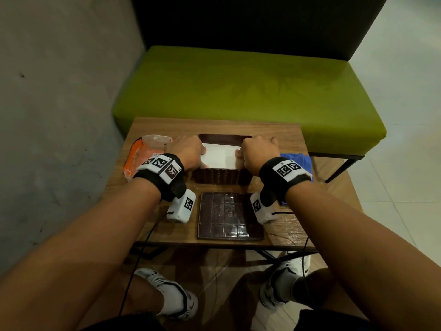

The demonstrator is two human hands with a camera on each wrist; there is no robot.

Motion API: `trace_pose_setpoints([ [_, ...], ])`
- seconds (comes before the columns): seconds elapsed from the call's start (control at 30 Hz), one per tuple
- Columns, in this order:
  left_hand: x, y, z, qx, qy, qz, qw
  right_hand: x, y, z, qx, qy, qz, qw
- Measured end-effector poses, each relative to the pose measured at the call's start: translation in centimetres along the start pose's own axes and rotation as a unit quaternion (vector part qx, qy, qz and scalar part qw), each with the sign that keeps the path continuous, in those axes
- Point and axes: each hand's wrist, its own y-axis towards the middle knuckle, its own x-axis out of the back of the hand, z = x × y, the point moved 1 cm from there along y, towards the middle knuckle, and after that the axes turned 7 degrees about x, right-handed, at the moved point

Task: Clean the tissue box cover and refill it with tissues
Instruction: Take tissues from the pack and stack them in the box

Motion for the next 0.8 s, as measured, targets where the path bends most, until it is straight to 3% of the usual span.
trace_pose_setpoints([
  [0.2, 0.6, -0.7, 0.0, -0.018, 0.002, 0.021, 1.000, 0.4, 0.0, -0.1, 0.012, 0.014, 0.019, 1.000],
  [0.43, 1.7, -2.6, 0.9, -0.060, -0.054, 0.030, 0.996, 1.8, -0.8, -0.9, 0.088, 0.000, 0.048, 0.995],
  [0.57, 2.1, -4.6, 1.2, -0.051, -0.116, -0.020, 0.992, 1.5, -1.9, -1.2, 0.094, -0.004, -0.036, 0.995],
  [0.63, 1.8, -5.2, 1.3, -0.055, -0.132, -0.015, 0.990, 0.9, -2.5, -1.3, 0.095, -0.006, -0.078, 0.992],
  [0.73, 1.7, -6.4, 1.4, -0.053, -0.188, -0.003, 0.981, 0.1, -3.6, -1.5, 0.067, 0.114, -0.170, 0.977],
  [0.8, 1.7, -7.3, 1.8, -0.035, -0.291, -0.042, 0.955, -0.1, -4.7, -1.9, 0.010, 0.212, -0.248, 0.945],
])
